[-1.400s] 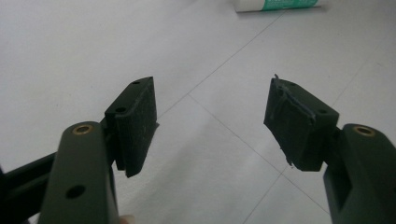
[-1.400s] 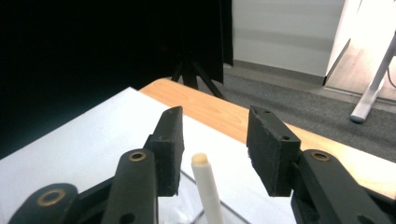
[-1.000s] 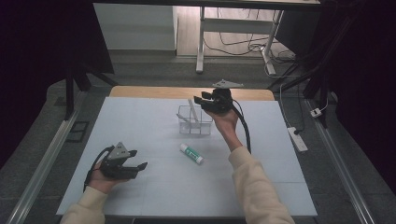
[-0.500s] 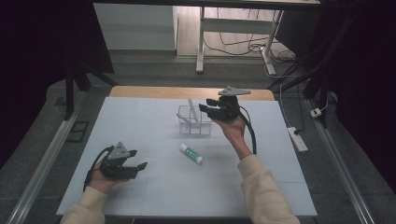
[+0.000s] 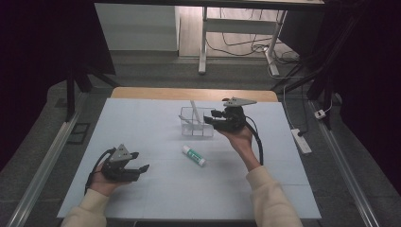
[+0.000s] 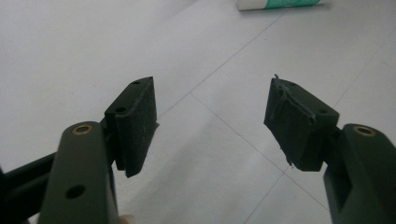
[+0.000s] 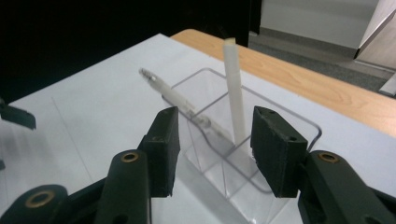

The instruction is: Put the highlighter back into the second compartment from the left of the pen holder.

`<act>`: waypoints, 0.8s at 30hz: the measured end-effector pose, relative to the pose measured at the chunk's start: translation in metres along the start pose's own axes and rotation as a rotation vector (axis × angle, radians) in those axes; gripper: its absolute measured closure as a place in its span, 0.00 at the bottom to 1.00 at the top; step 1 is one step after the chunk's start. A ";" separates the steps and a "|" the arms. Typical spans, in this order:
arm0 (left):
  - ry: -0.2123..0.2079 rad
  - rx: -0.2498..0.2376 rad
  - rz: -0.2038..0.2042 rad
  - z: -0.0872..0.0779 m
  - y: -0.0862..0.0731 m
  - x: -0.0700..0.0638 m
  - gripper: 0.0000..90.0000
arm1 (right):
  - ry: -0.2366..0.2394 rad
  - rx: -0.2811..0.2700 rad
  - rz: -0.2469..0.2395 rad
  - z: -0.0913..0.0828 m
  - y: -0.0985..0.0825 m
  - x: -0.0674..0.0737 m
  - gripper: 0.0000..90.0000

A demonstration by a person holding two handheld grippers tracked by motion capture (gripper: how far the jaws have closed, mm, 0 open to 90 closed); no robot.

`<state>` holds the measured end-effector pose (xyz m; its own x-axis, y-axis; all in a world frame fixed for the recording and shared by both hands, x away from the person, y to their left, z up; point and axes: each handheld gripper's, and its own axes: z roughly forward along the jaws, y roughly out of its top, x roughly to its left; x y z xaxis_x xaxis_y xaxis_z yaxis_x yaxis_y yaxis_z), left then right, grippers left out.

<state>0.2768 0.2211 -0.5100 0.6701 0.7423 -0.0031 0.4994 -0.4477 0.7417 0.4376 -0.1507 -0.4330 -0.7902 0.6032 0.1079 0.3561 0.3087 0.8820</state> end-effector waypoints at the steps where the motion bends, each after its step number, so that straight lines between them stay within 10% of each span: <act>1: 0.000 0.000 0.000 0.000 0.000 0.000 0.38 | 0.000 0.010 -0.003 -0.001 -0.002 0.000 0.58; 24: 0.003 -0.002 -0.005 -0.001 -0.001 0.001 0.38 | 0.054 0.160 -0.055 -0.010 -0.020 0.012 0.54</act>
<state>0.2769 0.2226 -0.5100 0.6662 0.7458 -0.0046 0.5016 -0.4435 0.7428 0.4157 -0.1568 -0.4445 -0.8346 0.5435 0.0901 0.3834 0.4556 0.8034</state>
